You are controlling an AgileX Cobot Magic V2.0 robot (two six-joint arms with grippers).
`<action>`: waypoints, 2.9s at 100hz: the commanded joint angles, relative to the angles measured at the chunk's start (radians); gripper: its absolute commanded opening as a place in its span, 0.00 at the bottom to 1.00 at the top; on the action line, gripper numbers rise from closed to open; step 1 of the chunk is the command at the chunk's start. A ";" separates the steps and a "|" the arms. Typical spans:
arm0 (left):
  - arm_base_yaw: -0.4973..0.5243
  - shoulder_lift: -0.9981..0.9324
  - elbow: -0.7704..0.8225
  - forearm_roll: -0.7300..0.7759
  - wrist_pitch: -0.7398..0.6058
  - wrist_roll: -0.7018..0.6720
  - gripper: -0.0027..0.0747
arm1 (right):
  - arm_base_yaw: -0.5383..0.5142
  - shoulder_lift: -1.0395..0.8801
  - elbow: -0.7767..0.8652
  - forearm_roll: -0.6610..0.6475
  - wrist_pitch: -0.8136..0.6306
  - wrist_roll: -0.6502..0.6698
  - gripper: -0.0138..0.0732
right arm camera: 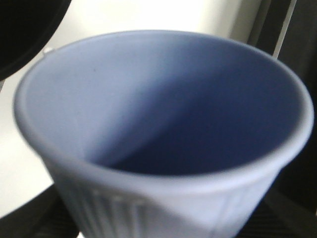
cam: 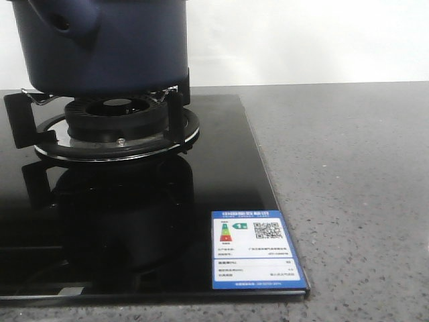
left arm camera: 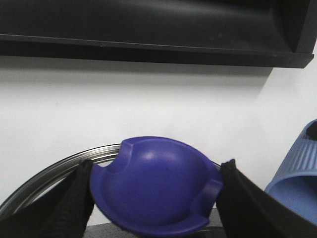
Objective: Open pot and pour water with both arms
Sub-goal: 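Tilt the cup with the right gripper to pour water into the pot, then carry the empty cup back beside the stove with the right gripper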
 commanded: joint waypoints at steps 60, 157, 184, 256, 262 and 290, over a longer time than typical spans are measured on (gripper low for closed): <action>0.002 -0.020 -0.037 0.003 -0.100 0.000 0.52 | 0.002 -0.045 -0.041 -0.019 0.071 0.429 0.56; 0.002 -0.020 -0.037 0.009 -0.100 0.001 0.52 | -0.222 -0.227 0.003 0.069 0.071 1.219 0.56; 0.002 -0.020 -0.037 0.009 -0.100 0.002 0.52 | -0.375 -0.356 0.221 0.069 -0.119 1.375 0.56; 0.002 -0.020 -0.037 0.009 -0.092 0.004 0.52 | -0.871 -0.408 0.555 0.221 -0.859 1.469 0.56; 0.002 -0.020 -0.037 0.009 -0.092 0.004 0.52 | -0.940 -0.394 0.575 0.231 -0.989 1.441 0.56; 0.002 -0.020 -0.037 0.009 -0.090 0.004 0.52 | -1.005 -0.323 0.595 0.246 -1.116 1.317 0.56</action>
